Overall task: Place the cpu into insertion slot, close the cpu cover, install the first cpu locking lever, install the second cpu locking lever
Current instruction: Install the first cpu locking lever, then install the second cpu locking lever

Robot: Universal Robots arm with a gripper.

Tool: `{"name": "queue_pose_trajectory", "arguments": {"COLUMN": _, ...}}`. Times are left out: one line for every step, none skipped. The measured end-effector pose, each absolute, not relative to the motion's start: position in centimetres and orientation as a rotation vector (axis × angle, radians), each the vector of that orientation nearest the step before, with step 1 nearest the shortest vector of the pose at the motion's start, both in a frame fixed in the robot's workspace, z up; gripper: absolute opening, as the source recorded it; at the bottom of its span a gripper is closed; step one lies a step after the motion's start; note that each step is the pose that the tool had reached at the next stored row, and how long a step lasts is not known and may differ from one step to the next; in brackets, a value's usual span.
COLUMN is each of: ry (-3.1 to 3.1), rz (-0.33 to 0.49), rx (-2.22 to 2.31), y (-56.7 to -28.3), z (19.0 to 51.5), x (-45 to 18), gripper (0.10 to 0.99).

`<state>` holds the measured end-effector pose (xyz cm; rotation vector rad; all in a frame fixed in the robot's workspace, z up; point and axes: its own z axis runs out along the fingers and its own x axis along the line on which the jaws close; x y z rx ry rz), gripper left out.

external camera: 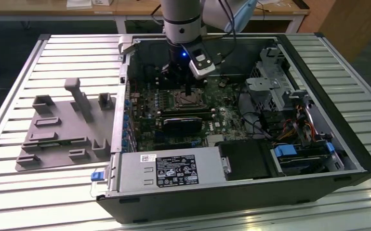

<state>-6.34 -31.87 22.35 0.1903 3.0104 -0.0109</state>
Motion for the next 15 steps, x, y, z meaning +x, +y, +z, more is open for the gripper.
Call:
{"name": "queue_pose_trajectory", "arguments": {"ry": 3.01, "rz": -0.011, "rx": 0.19, "y": -31.87, "z": 22.6, "x": -6.34, "gripper": 0.102}}
{"name": "queue_pose_trajectory", "arguments": {"ry": 3.01, "rz": -0.011, "rx": 0.19, "y": -31.87, "z": 22.82, "x": -6.34, "gripper": 0.102}}
{"name": "queue_pose_trajectory", "arguments": {"ry": 3.01, "rz": -0.011, "rx": 0.19, "y": -31.87, "z": 23.02, "x": -6.33, "gripper": 0.102}}
{"name": "queue_pose_trajectory", "arguments": {"ry": 3.01, "rz": -0.011, "rx": 0.19, "y": -31.87, "z": 23.2, "x": -6.33, "gripper": 0.102}}
{"name": "queue_pose_trajectory", "arguments": {"ry": 3.01, "rz": -0.011, "rx": 0.19, "y": -31.87, "z": 23.35, "x": -6.33, "gripper": 0.102}}
{"name": "queue_pose_trajectory", "arguments": {"ry": 3.01, "rz": -0.011, "rx": 0.19, "y": -31.87, "z": 23.41, "x": -6.33, "gripper": 0.102}}
{"name": "queue_pose_trajectory", "arguments": {"ry": 3.01, "rz": -0.011, "rx": 0.19, "y": -31.87, "z": 23.41, "x": -6.33, "gripper": 0.102}}
{"name": "queue_pose_trajectory", "arguments": {"ry": 3.009, "rz": -0.011, "rx": 0.19, "y": -31.86, "z": 23.41, "x": -6.33, "gripper": 0.102}}
{"name": "queue_pose_trajectory", "arguments": {"ry": 3.01, "rz": -0.011, "rx": 0.19, "y": -31.87, "z": 23.46, "x": -6.34, "gripper": 0.102}}
{"name": "queue_pose_trajectory", "arguments": {"ry": 3.01, "rz": -0.011, "rx": 0.19, "y": -31.87, "z": 23.49, "x": -6.34, "gripper": 0.102}}
{"name": "queue_pose_trajectory", "arguments": {"ry": 3.01, "rz": -0.011, "rx": 0.19, "y": -31.87, "z": 23.5, "x": -6.34, "gripper": 0.102}}
{"name": "queue_pose_trajectory", "arguments": {"ry": 3.01, "rz": -0.011, "rx": 0.19, "y": -31.87, "z": 23.5, "x": -6.34, "gripper": 0.102}}
{"name": "queue_pose_trajectory", "arguments": {"ry": 3.01, "rz": -0.011, "rx": 0.19, "y": -31.87, "z": 23.51, "x": -6.34, "gripper": 0.102}}
{"name": "queue_pose_trajectory", "arguments": {"ry": 3.01, "rz": -0.011, "rx": 0.19, "y": -31.87, "z": 23.51, "x": -6.34, "gripper": 0.102}}
{"name": "queue_pose_trajectory", "arguments": {"ry": 3.01, "rz": -0.011, "rx": 0.19, "y": -31.87, "z": 23.52, "x": -6.34, "gripper": 0.102}}
